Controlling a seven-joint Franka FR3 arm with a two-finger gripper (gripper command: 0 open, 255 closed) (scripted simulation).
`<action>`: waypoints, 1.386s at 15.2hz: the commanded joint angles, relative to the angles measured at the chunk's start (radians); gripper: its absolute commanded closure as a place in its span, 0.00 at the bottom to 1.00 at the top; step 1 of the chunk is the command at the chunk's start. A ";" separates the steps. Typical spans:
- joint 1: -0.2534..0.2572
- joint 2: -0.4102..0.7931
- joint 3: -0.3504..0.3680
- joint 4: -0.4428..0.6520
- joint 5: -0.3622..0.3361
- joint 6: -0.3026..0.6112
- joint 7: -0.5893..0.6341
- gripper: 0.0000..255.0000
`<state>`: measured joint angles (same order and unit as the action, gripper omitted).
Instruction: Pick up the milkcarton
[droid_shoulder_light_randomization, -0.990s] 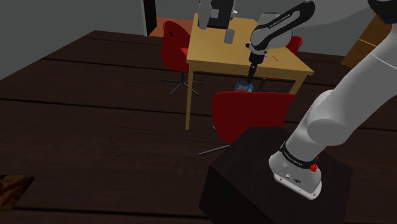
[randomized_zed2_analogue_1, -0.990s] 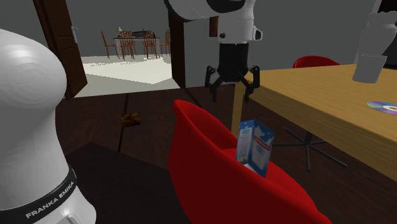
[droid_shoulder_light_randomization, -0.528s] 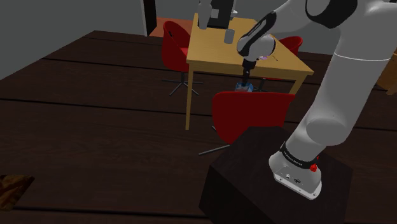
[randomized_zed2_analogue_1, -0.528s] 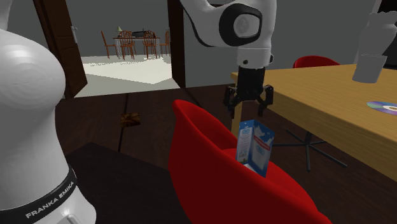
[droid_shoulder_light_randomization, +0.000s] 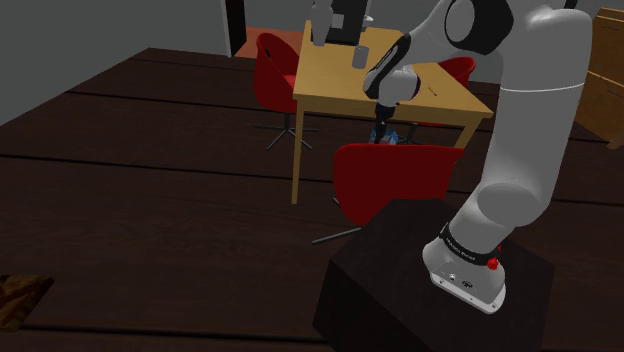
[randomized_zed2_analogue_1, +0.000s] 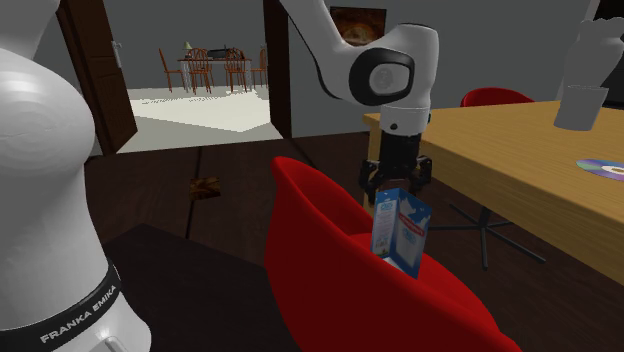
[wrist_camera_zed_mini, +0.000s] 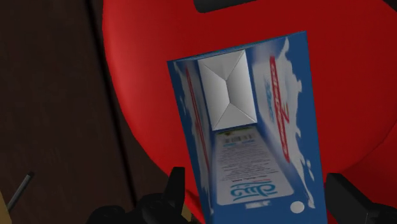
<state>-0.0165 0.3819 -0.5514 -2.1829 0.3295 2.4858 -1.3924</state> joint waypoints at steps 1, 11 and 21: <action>-0.013 0.023 0.014 -0.002 0.022 0.022 -0.018 0.00; -0.016 0.029 0.018 -0.002 0.028 0.027 -0.023 1.00; 0.025 -0.062 -0.035 -0.001 -0.055 -0.052 0.034 1.00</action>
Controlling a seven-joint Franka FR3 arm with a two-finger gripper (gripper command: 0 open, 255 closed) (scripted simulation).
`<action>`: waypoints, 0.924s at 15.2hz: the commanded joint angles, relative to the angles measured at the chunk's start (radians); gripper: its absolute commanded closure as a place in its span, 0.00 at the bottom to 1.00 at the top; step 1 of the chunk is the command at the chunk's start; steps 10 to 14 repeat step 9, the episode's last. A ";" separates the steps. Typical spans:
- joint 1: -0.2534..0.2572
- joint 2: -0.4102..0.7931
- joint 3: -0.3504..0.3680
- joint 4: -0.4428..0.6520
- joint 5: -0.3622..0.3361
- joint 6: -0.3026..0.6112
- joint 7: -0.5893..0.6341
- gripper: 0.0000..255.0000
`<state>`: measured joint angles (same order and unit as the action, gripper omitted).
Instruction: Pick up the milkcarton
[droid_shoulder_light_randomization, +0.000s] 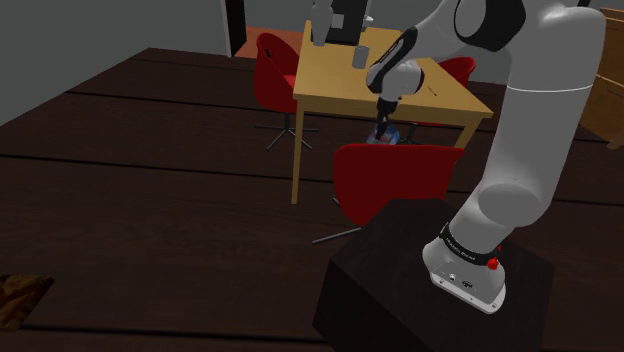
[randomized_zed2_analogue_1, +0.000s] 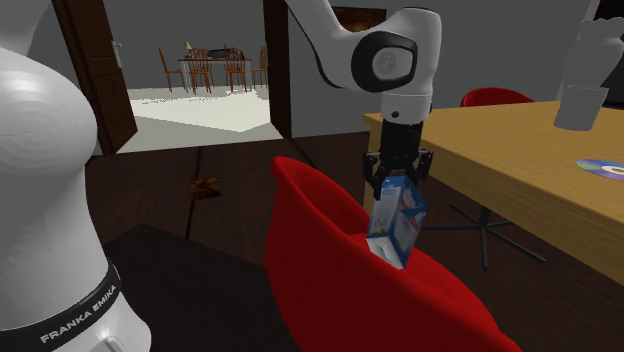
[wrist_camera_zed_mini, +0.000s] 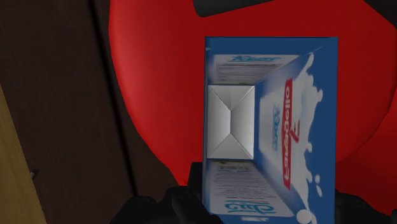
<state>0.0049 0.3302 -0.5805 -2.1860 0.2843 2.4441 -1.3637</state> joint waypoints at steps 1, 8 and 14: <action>0.008 -0.022 -0.012 0.003 -0.020 -0.020 0.012 1.00; 0.031 -0.088 -0.041 0.016 -0.082 -0.087 0.055 1.00; 0.031 -0.088 -0.041 0.016 -0.082 -0.086 0.055 1.00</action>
